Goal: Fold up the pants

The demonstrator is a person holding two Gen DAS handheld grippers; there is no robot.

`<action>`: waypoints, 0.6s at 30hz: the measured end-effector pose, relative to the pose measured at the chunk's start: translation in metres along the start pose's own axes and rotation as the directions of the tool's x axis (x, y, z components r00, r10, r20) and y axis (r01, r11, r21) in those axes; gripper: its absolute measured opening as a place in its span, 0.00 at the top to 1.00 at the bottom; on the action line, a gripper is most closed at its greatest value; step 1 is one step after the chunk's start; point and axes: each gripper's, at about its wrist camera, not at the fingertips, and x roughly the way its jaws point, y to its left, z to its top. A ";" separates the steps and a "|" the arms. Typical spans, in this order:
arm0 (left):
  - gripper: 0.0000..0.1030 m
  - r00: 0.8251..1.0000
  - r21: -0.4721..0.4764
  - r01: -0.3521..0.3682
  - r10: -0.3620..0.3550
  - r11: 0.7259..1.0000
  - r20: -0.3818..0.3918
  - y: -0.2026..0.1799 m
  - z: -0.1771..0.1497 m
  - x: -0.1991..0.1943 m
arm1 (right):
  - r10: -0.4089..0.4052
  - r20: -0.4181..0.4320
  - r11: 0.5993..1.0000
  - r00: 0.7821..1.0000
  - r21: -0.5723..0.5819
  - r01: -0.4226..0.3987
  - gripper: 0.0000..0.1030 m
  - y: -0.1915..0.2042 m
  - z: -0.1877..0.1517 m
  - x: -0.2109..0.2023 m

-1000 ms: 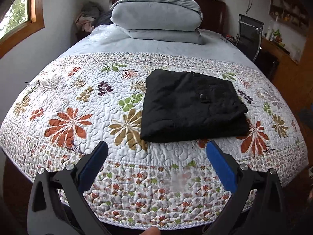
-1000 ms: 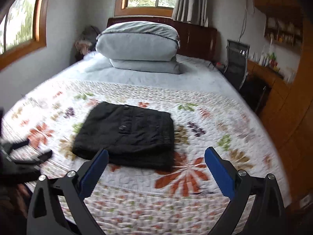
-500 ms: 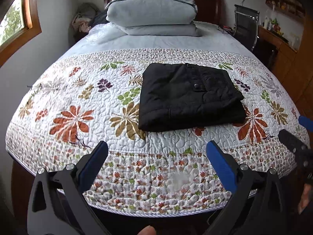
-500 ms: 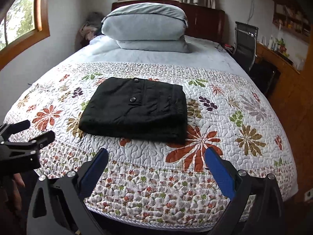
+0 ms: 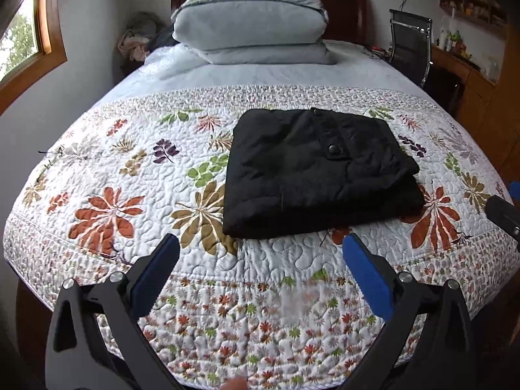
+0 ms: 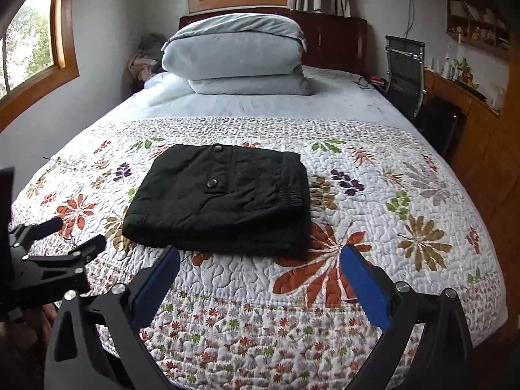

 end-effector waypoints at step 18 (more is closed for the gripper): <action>0.03 0.996 -0.012 0.037 -0.036 0.999 0.083 0.013 -0.014 0.011 | 0.039 0.007 0.999 0.999 -0.020 -0.039 0.03 0.015 -0.007 0.035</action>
